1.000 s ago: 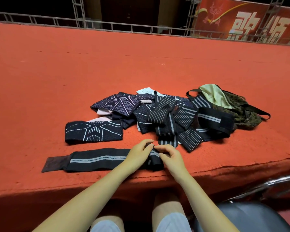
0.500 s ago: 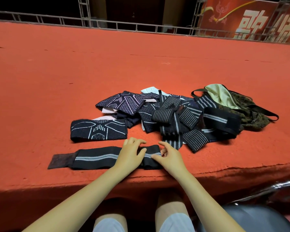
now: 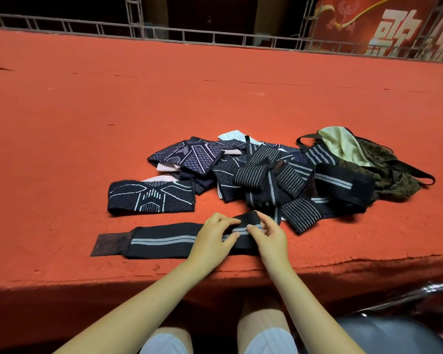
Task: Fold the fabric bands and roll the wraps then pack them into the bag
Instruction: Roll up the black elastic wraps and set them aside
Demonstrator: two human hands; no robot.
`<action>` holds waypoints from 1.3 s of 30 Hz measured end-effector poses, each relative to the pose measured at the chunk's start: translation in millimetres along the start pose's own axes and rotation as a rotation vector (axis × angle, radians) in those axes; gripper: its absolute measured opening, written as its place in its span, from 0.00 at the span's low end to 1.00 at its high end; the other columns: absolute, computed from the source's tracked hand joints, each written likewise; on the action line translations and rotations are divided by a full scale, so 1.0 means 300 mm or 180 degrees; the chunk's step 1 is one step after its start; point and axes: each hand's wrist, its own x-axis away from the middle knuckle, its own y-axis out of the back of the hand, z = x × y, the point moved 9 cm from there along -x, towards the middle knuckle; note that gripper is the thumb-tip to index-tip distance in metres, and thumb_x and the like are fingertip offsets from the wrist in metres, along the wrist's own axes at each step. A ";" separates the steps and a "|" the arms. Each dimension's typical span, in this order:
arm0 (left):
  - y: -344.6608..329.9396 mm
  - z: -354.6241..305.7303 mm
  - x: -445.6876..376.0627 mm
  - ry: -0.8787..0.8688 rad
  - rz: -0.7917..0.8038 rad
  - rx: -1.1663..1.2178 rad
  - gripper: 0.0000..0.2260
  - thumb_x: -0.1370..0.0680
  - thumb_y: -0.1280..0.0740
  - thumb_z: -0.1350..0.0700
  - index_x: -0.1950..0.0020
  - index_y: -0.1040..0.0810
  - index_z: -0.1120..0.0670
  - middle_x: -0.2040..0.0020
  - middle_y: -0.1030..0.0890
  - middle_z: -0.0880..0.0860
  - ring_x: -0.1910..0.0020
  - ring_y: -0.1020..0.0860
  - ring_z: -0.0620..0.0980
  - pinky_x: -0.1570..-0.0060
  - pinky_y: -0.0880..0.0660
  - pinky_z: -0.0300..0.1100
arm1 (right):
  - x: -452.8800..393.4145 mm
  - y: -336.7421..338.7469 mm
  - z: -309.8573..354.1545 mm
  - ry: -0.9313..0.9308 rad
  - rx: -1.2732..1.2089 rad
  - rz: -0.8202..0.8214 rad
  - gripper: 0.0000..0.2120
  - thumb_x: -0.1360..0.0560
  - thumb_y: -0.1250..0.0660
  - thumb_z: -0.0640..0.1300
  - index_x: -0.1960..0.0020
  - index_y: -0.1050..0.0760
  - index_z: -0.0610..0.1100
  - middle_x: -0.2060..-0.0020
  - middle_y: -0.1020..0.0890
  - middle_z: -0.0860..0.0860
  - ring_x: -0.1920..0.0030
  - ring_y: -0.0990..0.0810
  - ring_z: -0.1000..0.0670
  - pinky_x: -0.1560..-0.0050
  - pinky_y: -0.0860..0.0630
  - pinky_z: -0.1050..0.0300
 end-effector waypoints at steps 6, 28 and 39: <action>-0.002 0.029 -0.027 0.0433 -0.0183 0.0462 0.12 0.26 0.32 0.64 0.45 0.21 0.52 0.53 0.25 0.48 0.58 0.25 0.40 0.55 0.31 0.26 | 0.002 -0.017 -0.010 0.0158 0.0180 0.0171 0.10 0.25 0.32 0.42 0.46 0.23 0.55 0.51 0.18 0.53 0.50 0.20 0.55 0.50 0.27 0.66; 0.134 0.100 0.001 0.0602 0.0010 -0.1153 0.16 0.21 0.40 0.51 0.33 0.29 0.51 0.43 0.26 0.52 0.40 0.29 0.52 0.41 0.33 0.45 | 0.020 -0.179 0.023 0.0498 0.2074 0.1122 0.28 0.26 0.34 0.58 0.29 0.35 0.52 0.50 0.22 0.56 0.48 0.25 0.54 0.47 0.30 0.59; 0.177 0.131 0.050 0.0485 -0.0468 -0.0395 0.13 0.25 0.35 0.50 0.41 0.24 0.46 0.54 0.27 0.41 0.58 0.27 0.42 0.47 0.29 0.46 | 0.028 -0.202 -0.029 -0.0409 0.0551 0.1312 0.18 0.27 0.32 0.43 0.38 0.27 0.53 0.56 0.16 0.48 0.53 0.17 0.50 0.45 0.22 0.46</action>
